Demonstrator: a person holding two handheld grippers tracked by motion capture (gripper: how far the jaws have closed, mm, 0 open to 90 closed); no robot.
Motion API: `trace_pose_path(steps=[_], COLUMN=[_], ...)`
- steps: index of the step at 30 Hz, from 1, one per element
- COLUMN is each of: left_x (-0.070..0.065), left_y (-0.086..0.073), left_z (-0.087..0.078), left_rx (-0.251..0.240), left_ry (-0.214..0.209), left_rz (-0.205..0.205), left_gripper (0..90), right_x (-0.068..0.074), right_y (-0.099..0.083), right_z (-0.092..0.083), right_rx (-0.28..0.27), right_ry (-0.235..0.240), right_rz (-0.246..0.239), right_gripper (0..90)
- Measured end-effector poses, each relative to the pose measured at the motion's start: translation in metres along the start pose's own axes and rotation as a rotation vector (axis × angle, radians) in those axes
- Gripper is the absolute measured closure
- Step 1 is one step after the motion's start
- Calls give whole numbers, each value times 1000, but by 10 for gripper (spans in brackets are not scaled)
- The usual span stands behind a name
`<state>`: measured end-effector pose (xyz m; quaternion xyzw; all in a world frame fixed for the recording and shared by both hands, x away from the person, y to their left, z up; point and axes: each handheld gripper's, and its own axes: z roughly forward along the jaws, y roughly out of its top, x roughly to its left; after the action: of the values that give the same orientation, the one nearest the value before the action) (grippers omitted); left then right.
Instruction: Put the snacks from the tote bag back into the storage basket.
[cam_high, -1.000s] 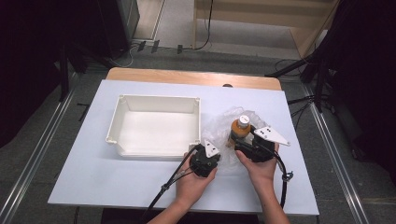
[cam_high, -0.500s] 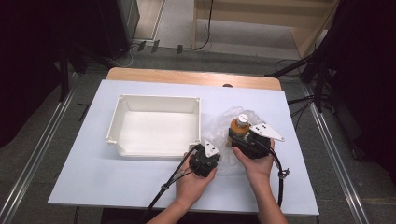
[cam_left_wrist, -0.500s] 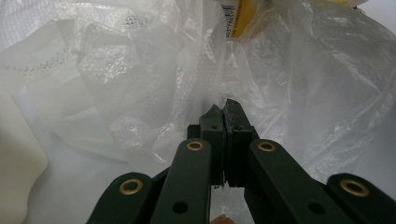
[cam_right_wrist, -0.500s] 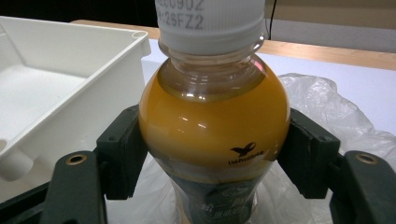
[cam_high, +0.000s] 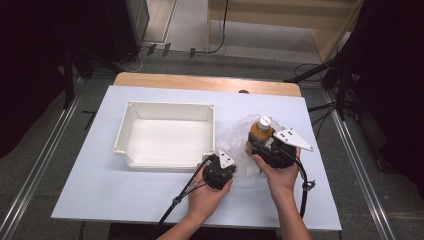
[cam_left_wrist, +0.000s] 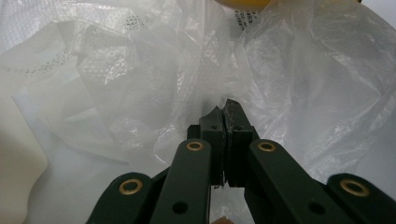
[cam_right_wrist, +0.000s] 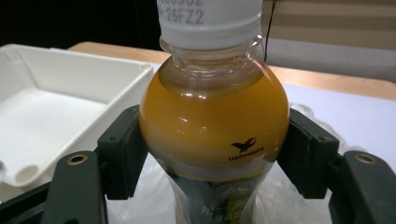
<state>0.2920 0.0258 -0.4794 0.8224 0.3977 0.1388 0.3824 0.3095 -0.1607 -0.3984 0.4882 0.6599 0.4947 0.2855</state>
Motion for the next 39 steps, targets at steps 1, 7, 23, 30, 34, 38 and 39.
trace_pose_path(steps=[1, 7, 23, 30, 34, 38, 39], left_x=[0, -1, 3, 6, 14, 21, 23], left_y=[0, 0, -6, -14, -23, -33, -36], left_z=[0, 0, -18, -33, -48, -62, -65], left_rx=[-1, -3, -123, -156, -184, -205, -207], left_ry=[-1, 6, -53, -68, -95, -102, -92], left_rz=[-2, 5, 5, 28, 35, 50, 52], left_gripper=[900, 900, 660, 564, 542, 528, 529], right_x=[1, 3, 6, 6, 6, 7, 6], right_y=[3, 13, 20, 18, 18, 18, 18], right_z=[-1, -3, -11, -8, -9, -9, -9], right_rx=[-5, -24, -24, -16, -19, -19, -21], right_ry=[1, -11, -31, -36, -34, -35, -36], right_rz=[-2, 14, -10, -11, -7, -7, -11], right_gripper=[316, 316, 316, 316, 315, 315, 315])
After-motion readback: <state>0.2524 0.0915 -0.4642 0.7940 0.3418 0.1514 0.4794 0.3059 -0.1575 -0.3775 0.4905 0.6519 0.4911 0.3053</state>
